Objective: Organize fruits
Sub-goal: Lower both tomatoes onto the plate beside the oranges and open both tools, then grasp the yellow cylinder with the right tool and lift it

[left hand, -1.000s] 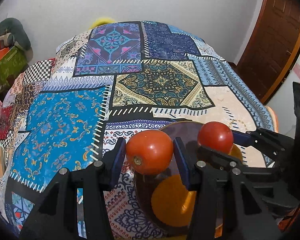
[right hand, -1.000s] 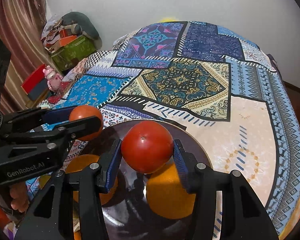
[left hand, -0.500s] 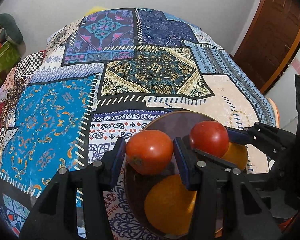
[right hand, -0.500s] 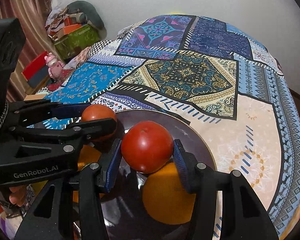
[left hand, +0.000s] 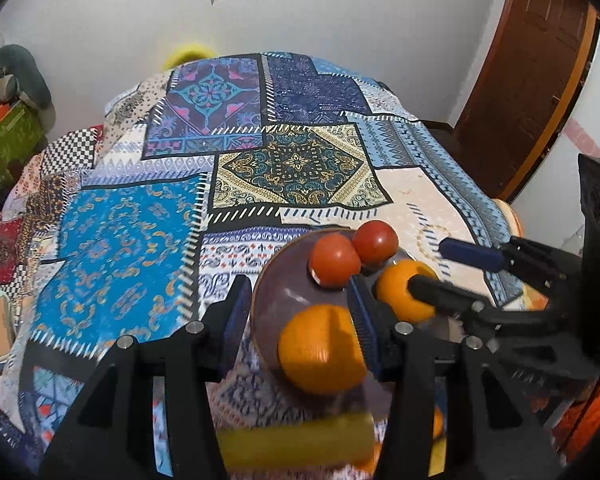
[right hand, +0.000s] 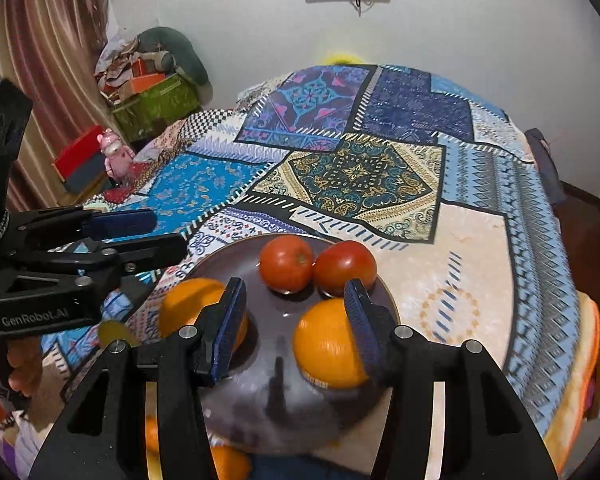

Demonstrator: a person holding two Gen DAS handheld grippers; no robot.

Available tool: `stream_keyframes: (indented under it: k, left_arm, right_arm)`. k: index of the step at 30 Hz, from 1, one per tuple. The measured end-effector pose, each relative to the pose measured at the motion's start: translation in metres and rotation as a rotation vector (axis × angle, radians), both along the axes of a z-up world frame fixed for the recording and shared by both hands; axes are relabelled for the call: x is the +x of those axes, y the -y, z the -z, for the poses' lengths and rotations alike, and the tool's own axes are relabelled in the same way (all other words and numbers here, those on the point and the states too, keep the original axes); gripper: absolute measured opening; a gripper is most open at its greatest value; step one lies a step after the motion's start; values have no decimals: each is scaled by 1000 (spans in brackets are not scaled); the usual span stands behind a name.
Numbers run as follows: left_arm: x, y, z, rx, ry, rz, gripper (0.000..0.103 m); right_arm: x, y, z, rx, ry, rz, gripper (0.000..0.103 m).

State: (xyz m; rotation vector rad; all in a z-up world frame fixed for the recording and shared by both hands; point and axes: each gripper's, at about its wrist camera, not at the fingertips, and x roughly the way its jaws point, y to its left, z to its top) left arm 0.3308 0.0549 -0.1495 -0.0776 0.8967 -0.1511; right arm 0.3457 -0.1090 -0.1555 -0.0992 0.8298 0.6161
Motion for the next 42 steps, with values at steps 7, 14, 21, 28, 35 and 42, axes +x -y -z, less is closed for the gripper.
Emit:
stream_keyframes:
  k: [7,14,21,28,35,42]
  left_arm:
    - [-47,-3,-8,2,-3,-6,51]
    - [-91,-2,1,1,-36,-11,52]
    - [-122,0,23,13,-89,-10,53]
    - [-142,-4,52,2,-156,-30,53]
    - [-146,8,68,-4,-182,-7,53]
    - [-146,26,68,9,-177,20,53]
  right_arm:
    - [-33,15,-7,2,13,15,48]
    - [-67,25,3,2,-13,18,48]
    - [-92,28,26,-9,-86,-6,50]
    - [-106,21,51,-27,-138,-24,56]
    - [-94,48,56,-50,-141,85,56]
    - [-100,73,59,-73,-154,137,56]
